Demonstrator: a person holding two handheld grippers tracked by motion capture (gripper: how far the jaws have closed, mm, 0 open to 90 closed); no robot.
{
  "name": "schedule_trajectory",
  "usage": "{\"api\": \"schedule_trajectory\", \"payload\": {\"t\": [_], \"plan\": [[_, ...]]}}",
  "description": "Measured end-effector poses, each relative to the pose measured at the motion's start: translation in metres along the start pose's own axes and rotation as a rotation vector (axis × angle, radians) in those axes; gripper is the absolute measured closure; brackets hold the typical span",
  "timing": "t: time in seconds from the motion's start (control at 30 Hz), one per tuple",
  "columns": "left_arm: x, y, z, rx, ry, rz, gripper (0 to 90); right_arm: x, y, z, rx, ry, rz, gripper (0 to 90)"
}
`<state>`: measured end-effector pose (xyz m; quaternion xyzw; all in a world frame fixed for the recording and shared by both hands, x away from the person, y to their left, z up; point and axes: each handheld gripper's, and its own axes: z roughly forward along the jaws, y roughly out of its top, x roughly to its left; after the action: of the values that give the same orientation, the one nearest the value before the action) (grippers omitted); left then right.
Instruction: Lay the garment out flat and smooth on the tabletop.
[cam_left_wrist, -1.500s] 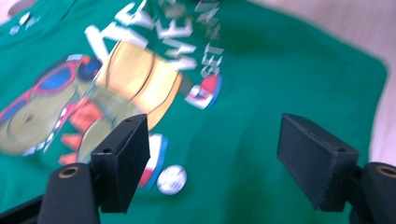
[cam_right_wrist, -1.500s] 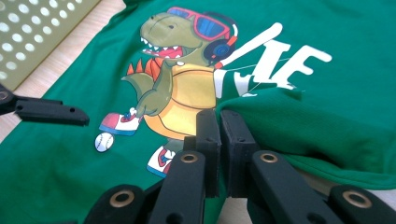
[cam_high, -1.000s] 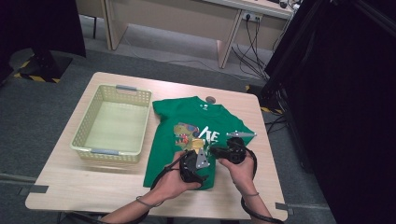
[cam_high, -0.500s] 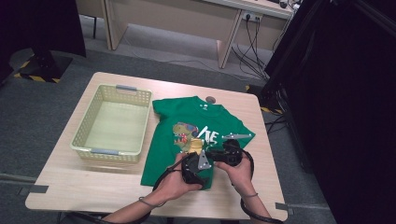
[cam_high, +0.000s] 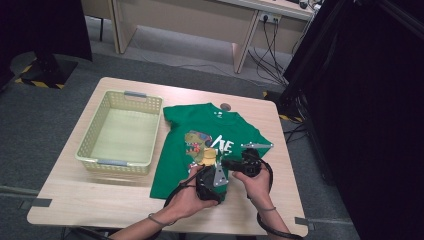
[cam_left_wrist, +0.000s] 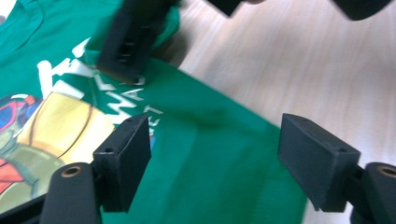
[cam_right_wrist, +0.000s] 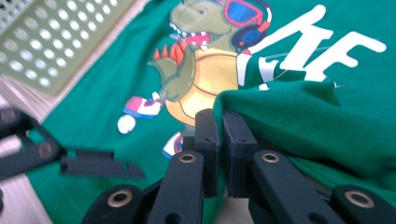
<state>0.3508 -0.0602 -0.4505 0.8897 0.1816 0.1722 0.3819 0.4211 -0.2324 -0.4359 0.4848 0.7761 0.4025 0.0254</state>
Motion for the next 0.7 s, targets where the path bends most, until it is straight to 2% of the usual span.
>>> {"api": "schedule_trajectory", "payload": {"t": [0.17, 0.4, 0.7], "plan": [[0.002, 0.0, -0.001, -0.002, 0.039, 0.004, 24.2, 0.001, 0.005, -0.002, -0.05, 0.044, 0.057, 85.5], [0.005, 0.0, -0.004, -0.005, 0.082, -0.001, 24.1, 0.005, 0.012, -0.003, -0.09, 0.044, 0.09, 85.4], [-0.001, 0.002, -0.006, -0.009, 0.072, -0.004, 22.7, 0.008, 0.014, 0.002, -0.102, 0.029, 0.124, 85.3]]}}
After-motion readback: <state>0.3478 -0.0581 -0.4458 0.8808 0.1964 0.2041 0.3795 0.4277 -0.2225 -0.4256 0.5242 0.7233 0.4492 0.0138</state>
